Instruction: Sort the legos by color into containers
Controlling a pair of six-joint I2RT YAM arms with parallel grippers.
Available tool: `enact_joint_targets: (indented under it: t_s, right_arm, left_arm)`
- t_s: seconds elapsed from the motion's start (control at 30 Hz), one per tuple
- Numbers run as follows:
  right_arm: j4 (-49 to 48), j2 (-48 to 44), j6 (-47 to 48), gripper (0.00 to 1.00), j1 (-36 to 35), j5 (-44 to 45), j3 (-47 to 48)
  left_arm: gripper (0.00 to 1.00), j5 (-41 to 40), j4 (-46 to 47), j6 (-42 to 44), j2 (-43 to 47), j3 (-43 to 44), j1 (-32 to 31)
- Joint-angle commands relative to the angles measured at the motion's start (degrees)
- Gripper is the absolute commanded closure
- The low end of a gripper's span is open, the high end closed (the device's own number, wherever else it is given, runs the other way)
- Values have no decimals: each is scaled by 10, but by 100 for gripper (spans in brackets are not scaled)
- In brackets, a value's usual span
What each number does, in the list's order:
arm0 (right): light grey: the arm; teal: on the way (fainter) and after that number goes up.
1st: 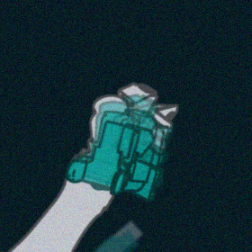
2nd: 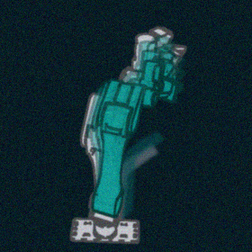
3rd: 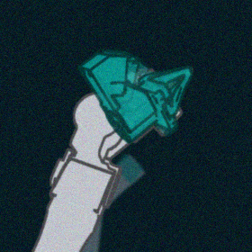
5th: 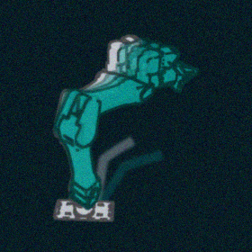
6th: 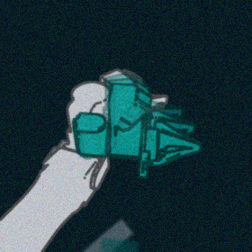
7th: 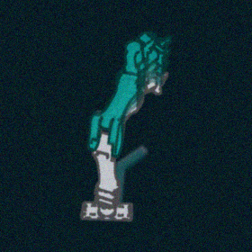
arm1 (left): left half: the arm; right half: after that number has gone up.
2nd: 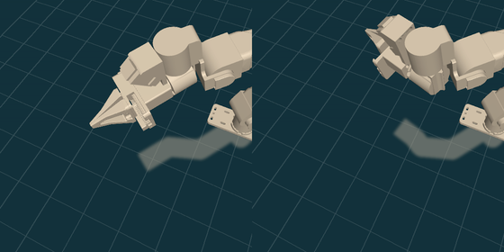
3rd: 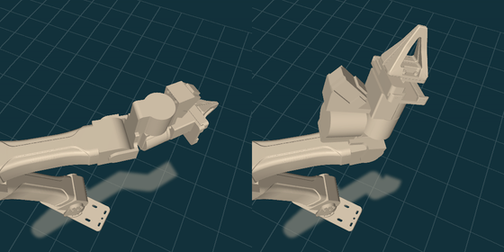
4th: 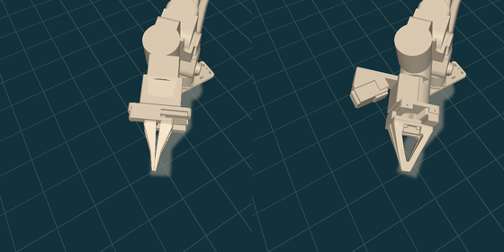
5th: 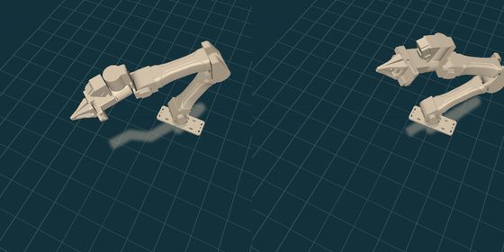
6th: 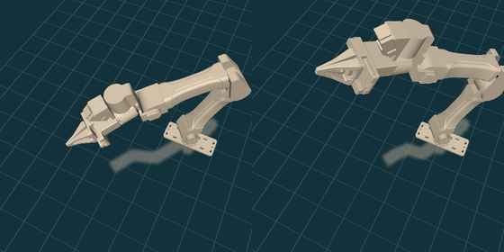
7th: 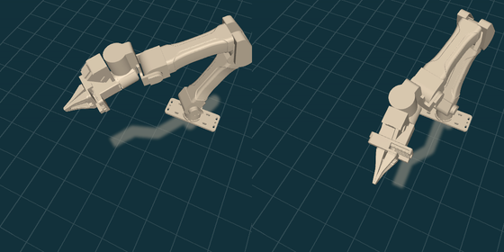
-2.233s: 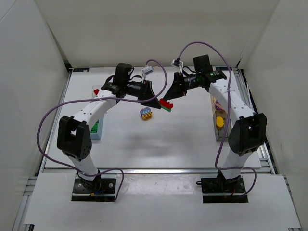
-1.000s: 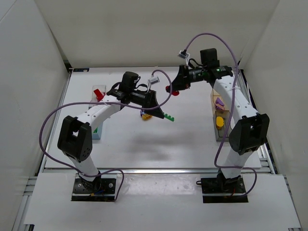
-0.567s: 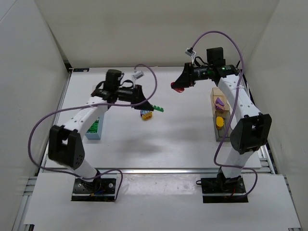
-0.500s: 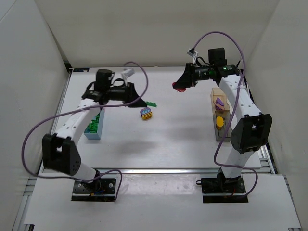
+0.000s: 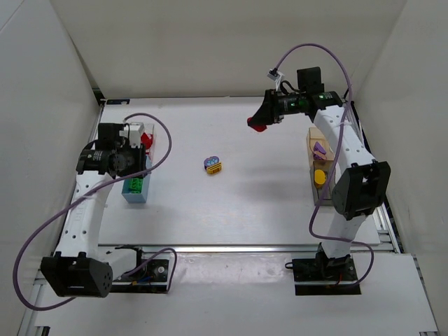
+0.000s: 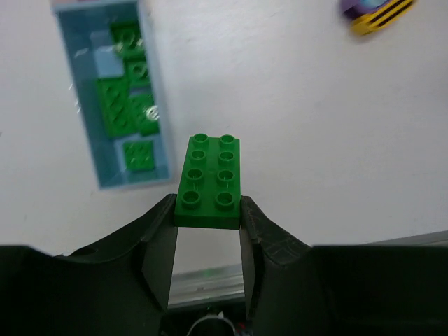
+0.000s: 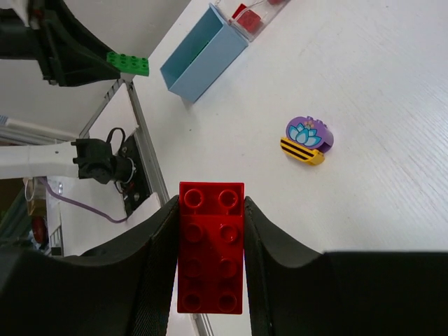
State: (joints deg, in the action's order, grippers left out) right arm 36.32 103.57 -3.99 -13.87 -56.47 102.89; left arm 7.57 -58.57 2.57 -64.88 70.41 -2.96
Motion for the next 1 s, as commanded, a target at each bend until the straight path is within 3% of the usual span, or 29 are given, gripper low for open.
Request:
enact_joint_targets:
  t_s: [0.0,0.23,0.57,0.63,0.7,0.8,0.83,0.97]
  right_arm:
    - [-9,21,-4,100,-17,-7,40]
    - [-16,41,-14,100,-34,-11,65]
    - [-16,44,-14,100,-43,-13,69]
    - [-16,45,-14,100,-43,-13,69]
    - [-17,45,-12,100,-45,-12,68]
    - [-14,49,-11,100,-46,-10,71]
    - [-15,50,-11,100,-47,-9,71]
    - [-16,56,-10,100,-52,-11,76]
  left_arm:
    - [90,-72,-58,19,-1,-9,37]
    - [90,-130,-52,21,-65,-14,72]
    - [89,-107,-23,31,-144,-7,87]
    - [84,-98,-13,32,-153,-7,87]
    - [78,-90,-16,33,-169,0,88]
    - [52,-79,-18,37,-188,4,88]
    - [36,-59,-18,33,-191,5,89]
    - [3,-43,-12,19,-189,7,91]
